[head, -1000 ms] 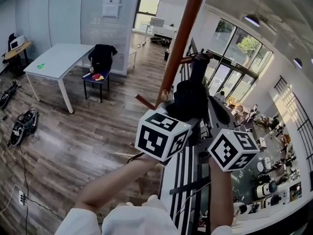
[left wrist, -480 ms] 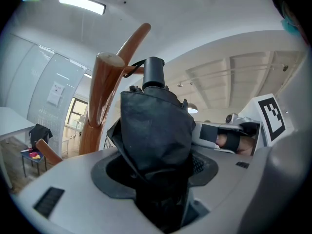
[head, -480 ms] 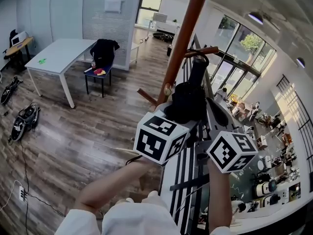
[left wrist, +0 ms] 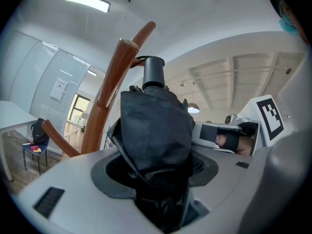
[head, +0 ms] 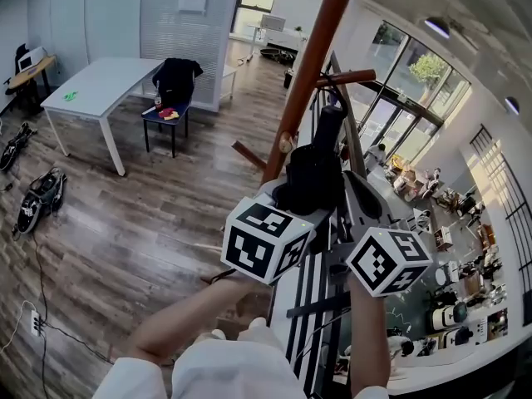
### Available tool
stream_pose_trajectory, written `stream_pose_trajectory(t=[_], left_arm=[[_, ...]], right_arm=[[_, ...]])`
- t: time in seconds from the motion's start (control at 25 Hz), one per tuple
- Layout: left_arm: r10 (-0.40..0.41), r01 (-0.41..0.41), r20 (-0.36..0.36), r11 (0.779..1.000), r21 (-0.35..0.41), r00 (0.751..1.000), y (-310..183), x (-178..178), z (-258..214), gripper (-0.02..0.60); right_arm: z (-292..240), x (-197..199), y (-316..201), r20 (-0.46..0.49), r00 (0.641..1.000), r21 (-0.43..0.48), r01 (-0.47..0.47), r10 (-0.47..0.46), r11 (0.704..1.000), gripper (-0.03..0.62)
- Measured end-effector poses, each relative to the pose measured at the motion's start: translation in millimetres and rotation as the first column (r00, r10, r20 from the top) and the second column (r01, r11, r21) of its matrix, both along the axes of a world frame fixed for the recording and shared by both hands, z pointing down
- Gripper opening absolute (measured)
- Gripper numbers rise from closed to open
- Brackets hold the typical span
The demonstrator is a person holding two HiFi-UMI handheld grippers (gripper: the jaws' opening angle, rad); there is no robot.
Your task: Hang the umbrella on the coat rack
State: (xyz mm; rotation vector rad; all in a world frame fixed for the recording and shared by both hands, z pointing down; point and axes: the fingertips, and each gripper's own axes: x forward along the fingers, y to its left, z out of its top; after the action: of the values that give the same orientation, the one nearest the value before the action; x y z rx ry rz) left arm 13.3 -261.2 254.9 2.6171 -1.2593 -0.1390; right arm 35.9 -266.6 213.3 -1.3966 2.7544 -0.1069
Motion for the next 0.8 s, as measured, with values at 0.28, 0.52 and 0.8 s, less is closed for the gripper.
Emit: stream_pose_trajectory(t=[0.28,0.52,0.8], left_arm=[[-0.019,0.019,0.014,1.0,-0.02,1.0,4,-4,17,0.27],[-0.031,0.032,0.032,0.999,-0.032,0.999,6,-9,27,0.27],[-0.034,0.036,0.036,0.998,-0.048,0.999,10,-13,39,0.27]], right_arm=[[18,-2,6,-0.017,1.0,-0.014,0.007,-0.008,1.0,0.041],[28,-5,8,-0.003,1.0,-0.033,0.011,-0.011,0.999,0.041],[39,-8,10,0.009,1.0,-0.061,0.011,-0.01,0.998,0.041]])
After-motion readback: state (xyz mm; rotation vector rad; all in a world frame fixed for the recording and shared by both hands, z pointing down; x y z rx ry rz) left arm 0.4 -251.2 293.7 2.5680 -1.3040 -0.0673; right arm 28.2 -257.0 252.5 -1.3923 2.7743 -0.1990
